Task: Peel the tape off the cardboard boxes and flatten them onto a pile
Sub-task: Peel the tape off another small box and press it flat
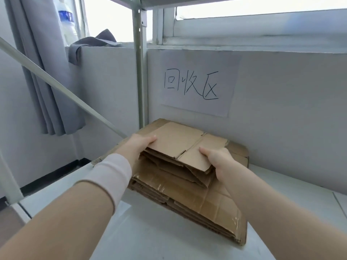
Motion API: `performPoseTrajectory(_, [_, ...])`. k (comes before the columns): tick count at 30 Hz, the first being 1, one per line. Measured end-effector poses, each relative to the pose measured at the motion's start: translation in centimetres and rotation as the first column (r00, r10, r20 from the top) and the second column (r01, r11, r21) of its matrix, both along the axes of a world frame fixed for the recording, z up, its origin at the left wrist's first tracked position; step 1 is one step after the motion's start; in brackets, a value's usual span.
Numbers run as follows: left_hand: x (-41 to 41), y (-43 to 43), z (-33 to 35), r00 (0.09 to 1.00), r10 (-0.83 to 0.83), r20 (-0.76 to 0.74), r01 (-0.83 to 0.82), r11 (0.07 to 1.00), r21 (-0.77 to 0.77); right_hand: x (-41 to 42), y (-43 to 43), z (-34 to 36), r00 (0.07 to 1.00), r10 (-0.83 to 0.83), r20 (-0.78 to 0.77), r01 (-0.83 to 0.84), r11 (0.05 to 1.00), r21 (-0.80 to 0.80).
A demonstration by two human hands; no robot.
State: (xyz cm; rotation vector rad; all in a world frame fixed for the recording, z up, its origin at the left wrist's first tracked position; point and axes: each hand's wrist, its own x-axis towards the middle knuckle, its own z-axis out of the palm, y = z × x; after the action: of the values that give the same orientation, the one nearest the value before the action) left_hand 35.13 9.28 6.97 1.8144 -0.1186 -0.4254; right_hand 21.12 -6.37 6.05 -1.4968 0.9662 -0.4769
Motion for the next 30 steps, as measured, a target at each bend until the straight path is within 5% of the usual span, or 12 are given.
performPoseTrajectory(4, [0.1,-0.1,-2.6,0.985,0.009,0.172,-0.044,0.979,0.199,-0.4,0.2,-2.2,0.949,-0.082,-0.304,-0.026,0.942,-0.334])
performPoseTrajectory(9, [-1.8,-1.6,-3.6,0.808,-0.256,0.530,-0.161,0.770,0.617,-1.1,0.3,-3.1,0.956,-0.090,-0.280,-0.070,0.856,-0.513])
performPoseTrajectory(12, [-2.0,-2.4,-4.6,0.753,-0.424,0.503,-0.069,0.709,0.702,-1.4,0.2,-3.1,0.914,-0.099,-0.393,-0.181,0.768,-0.615])
performPoseTrajectory(20, [-3.4,-1.7,-2.4,0.701,-0.525,0.482,0.072,0.725,0.686,-2.0,0.1,-2.4,0.877,0.013,-0.480,-0.331,0.741,-0.585])
performPoseTrajectory(23, [-3.9,-1.4,-2.1,0.695,-0.579,0.426,0.143,0.693,0.707,-2.5,0.0,-2.5,0.869,0.024,-0.494,-0.387,0.656,-0.648])
performPoseTrajectory(30, [-4.0,-2.6,-3.9,0.714,-0.613,0.339,0.080,0.553,0.830,-2.1,-0.8,-3.4,0.754,0.000,-0.657,-0.567,0.505,-0.651])
